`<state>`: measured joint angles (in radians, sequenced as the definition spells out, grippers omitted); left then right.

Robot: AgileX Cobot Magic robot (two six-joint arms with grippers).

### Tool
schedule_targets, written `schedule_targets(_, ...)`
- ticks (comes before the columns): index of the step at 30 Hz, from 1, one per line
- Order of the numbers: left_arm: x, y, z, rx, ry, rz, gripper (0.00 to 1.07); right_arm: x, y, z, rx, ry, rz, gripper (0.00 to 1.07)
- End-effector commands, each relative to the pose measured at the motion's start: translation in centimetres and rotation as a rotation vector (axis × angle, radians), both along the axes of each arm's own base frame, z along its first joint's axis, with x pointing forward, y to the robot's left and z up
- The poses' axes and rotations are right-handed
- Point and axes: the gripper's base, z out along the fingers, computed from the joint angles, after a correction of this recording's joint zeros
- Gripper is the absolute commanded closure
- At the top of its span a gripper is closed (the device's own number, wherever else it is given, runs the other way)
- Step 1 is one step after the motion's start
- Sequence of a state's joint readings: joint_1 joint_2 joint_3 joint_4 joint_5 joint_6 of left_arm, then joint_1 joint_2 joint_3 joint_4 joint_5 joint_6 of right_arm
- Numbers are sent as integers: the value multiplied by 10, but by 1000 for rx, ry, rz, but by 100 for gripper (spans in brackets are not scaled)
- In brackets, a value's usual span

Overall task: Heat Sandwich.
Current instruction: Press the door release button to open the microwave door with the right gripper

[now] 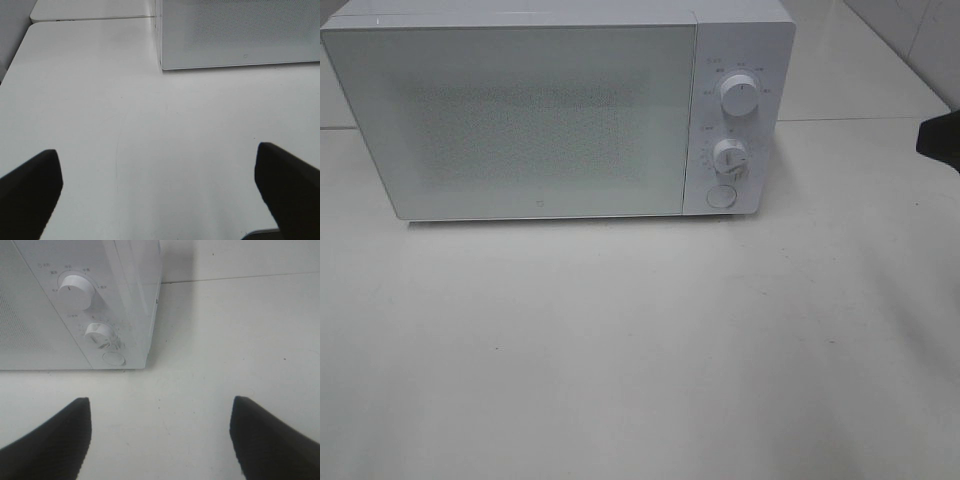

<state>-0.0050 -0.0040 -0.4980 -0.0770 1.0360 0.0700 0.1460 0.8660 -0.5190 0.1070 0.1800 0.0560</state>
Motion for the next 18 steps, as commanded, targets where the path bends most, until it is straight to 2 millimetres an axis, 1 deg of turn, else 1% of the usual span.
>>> schedule_targets(1, -3, 0, -1, -3, -24, 1, 6, 10, -1, 1, -6, -45, -11, 33)
schedule_targets(5, -3, 0, -1, -3, -24, 1, 6, 28, 1, -9, -9, -53, -20, 33)
schedule_targets(7, -3, 0, -1, -3, -24, 1, 6, 31, 1, -12, -10, -53, -22, 33)
schedule_targets(9, -3, 0, -1, -3, -24, 1, 6, 38, 1, -26, -12, -79, -32, 33)
schedule_targets(10, -3, 0, -1, -3, -24, 1, 6, 38, 1, -26, -12, -79, -32, 33)
schedule_targets(13, -3, 0, -1, -3, -24, 1, 6, 40, 0, -47, -14, -136, -50, 33)
schedule_targets(15, -3, 0, -1, -3, -24, 1, 6, 40, -1, -50, -14, -166, -55, 33)
schedule_targets(18, -3, 0, -1, -3, -24, 1, 6, 36, -3, -68, -18, -259, -74, 33)
